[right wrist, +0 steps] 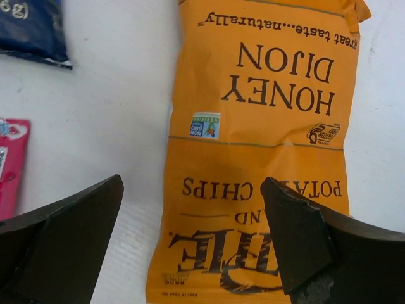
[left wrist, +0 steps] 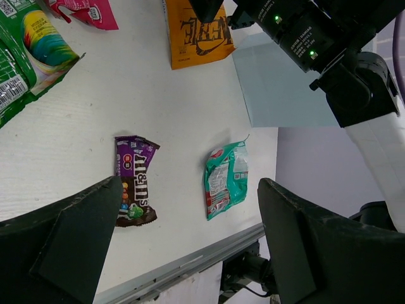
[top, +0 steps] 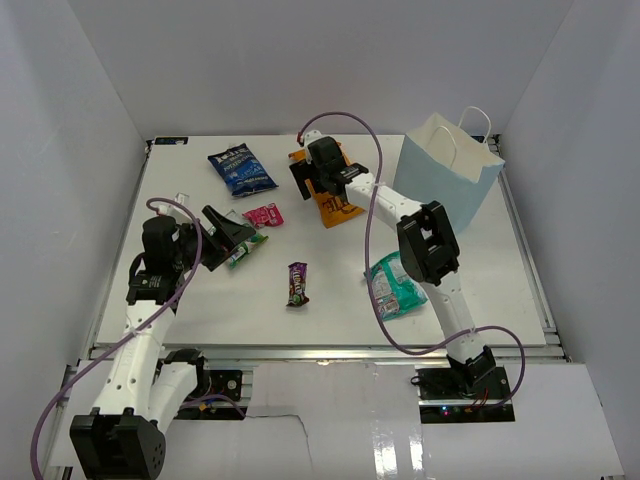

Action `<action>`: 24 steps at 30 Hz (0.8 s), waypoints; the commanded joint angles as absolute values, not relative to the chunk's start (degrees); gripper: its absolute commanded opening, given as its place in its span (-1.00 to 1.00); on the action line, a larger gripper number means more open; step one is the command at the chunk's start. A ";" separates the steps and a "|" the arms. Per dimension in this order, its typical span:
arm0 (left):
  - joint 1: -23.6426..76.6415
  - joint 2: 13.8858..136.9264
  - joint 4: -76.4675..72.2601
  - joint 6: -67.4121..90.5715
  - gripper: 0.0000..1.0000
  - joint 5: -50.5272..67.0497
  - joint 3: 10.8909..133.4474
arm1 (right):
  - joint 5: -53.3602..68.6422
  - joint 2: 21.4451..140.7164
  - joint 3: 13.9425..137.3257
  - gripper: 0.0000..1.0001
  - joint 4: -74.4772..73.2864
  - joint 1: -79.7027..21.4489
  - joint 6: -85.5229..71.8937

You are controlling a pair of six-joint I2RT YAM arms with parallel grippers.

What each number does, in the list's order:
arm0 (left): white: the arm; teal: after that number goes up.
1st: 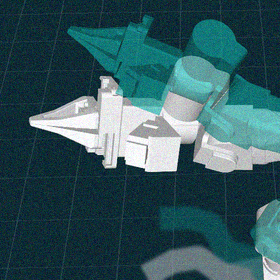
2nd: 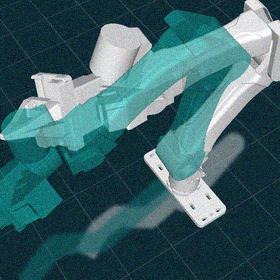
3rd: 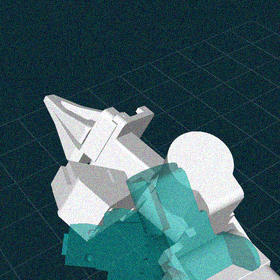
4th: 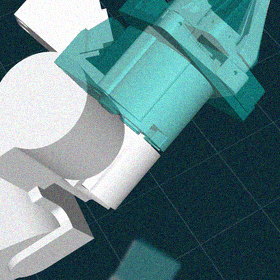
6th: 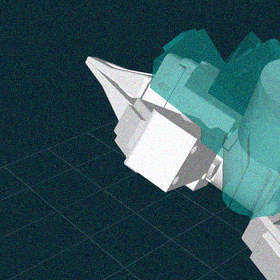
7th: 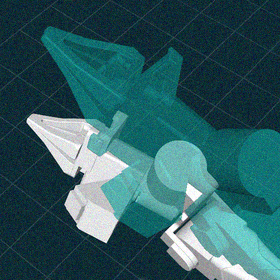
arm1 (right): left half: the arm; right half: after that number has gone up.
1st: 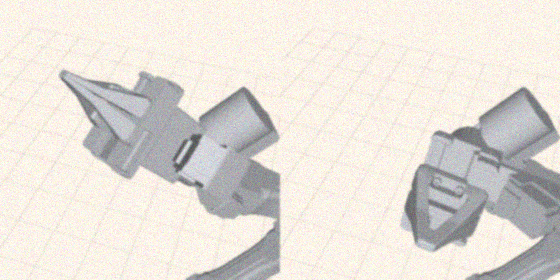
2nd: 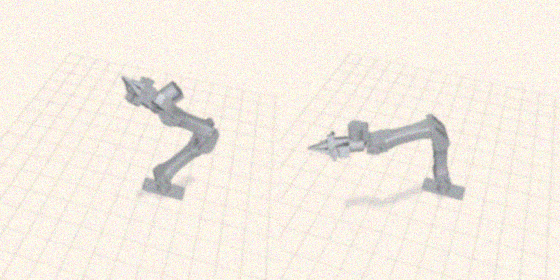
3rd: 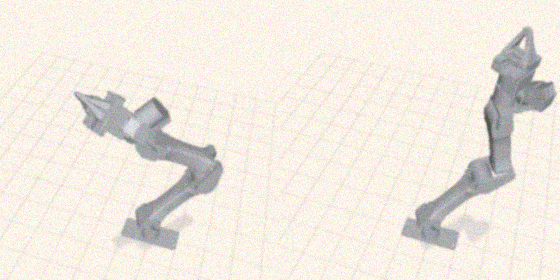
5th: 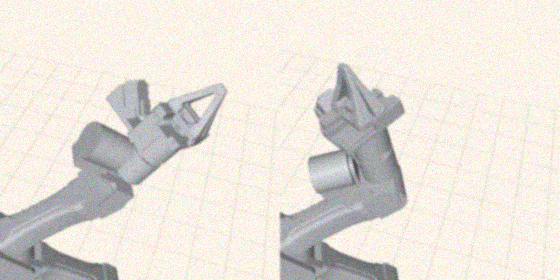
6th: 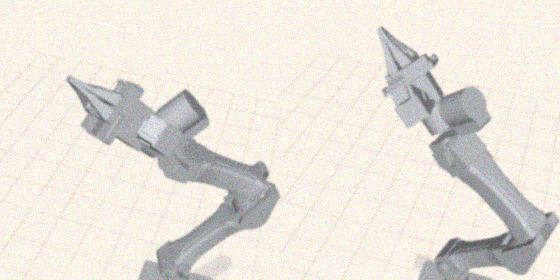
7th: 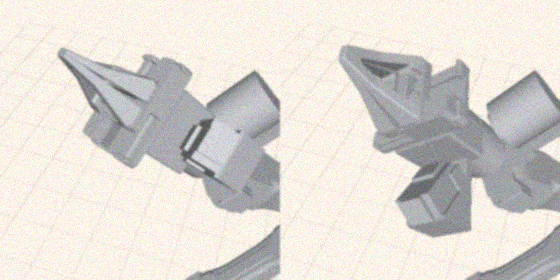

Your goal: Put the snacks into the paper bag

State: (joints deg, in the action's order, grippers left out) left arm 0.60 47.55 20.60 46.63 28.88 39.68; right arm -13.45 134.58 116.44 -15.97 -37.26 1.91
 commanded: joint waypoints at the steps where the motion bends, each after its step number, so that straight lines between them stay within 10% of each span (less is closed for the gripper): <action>1: 0.70 47.46 20.66 47.81 0.96 29.88 38.59 | -12.76 137.19 115.58 0.91 -10.72 -36.13 2.20; 12: 3.77 50.61 11.79 53.43 0.96 33.66 35.86 | -2.65 135.71 109.17 0.05 -10.99 -33.93 2.98; 16: 9.91 54.65 9.85 54.49 0.96 30.08 37.70 | -0.53 132.37 105.21 -0.82 -10.99 -33.75 4.48; 24: 16.34 65.47 3.26 58.44 0.96 26.28 41.48 | 19.48 116.31 91.33 -0.85 -11.25 -33.22 10.28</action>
State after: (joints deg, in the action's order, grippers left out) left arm 15.33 63.92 7.51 56.38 28.38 38.52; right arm 8.14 124.20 93.84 -10.79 -33.30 7.84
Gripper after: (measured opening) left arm 0.978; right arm 0.087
